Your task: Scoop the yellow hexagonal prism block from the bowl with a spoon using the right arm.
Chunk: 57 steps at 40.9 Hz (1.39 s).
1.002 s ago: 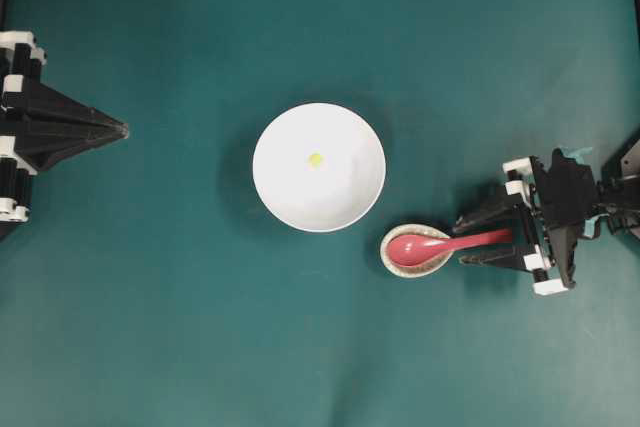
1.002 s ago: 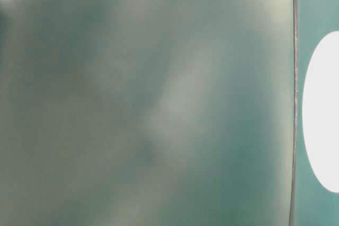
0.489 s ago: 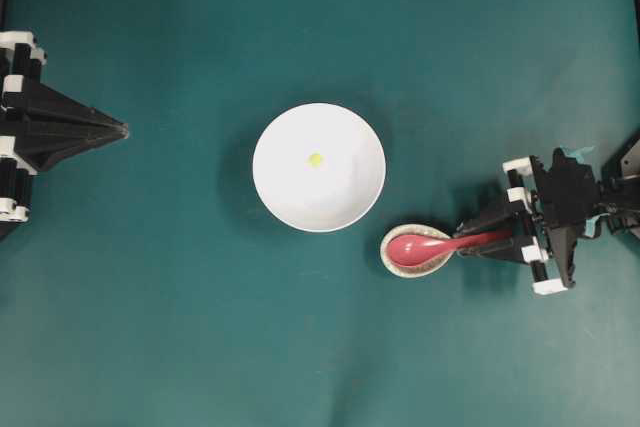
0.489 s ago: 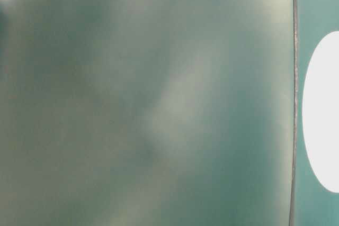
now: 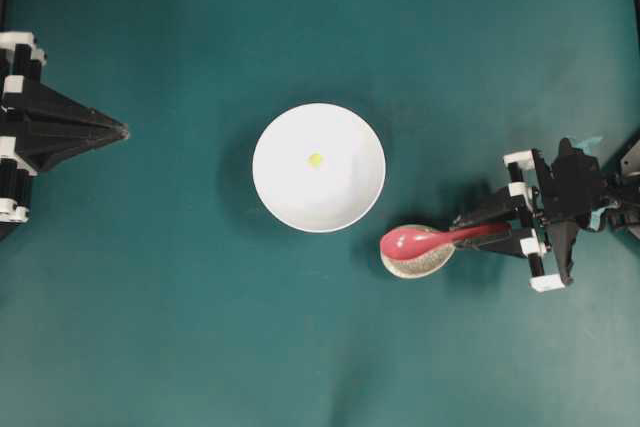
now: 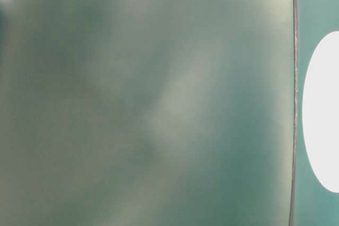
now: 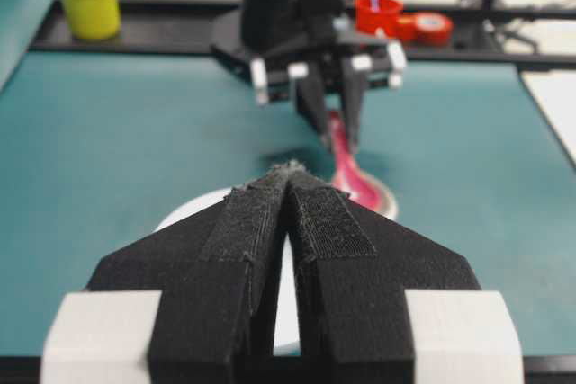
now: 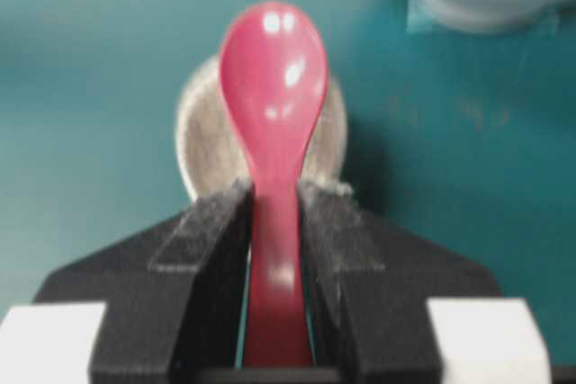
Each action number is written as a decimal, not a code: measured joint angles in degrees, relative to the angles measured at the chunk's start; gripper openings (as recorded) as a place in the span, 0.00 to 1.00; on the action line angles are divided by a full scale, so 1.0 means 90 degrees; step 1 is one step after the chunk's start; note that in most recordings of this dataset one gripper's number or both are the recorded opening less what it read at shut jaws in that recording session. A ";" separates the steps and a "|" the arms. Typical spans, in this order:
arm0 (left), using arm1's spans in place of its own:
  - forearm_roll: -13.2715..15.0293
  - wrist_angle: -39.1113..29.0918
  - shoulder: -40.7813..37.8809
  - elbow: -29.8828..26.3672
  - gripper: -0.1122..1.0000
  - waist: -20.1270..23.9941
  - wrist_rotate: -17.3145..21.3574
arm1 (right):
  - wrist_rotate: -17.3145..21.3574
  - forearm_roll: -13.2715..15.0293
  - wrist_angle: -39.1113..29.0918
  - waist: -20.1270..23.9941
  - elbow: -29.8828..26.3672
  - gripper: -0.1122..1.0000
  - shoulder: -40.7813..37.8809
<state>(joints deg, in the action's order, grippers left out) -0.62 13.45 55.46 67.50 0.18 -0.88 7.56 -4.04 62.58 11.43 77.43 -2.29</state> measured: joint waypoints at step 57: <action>0.0000 -0.0215 0.0000 0.0000 0.10 0.0000 -0.0010 | -0.0078 0.0195 -0.8408 -0.1748 -0.3809 0.31 0.1836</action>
<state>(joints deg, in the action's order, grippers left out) -0.62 11.51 55.46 67.50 0.18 -0.97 6.86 -2.29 -13.10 -4.31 43.15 14.24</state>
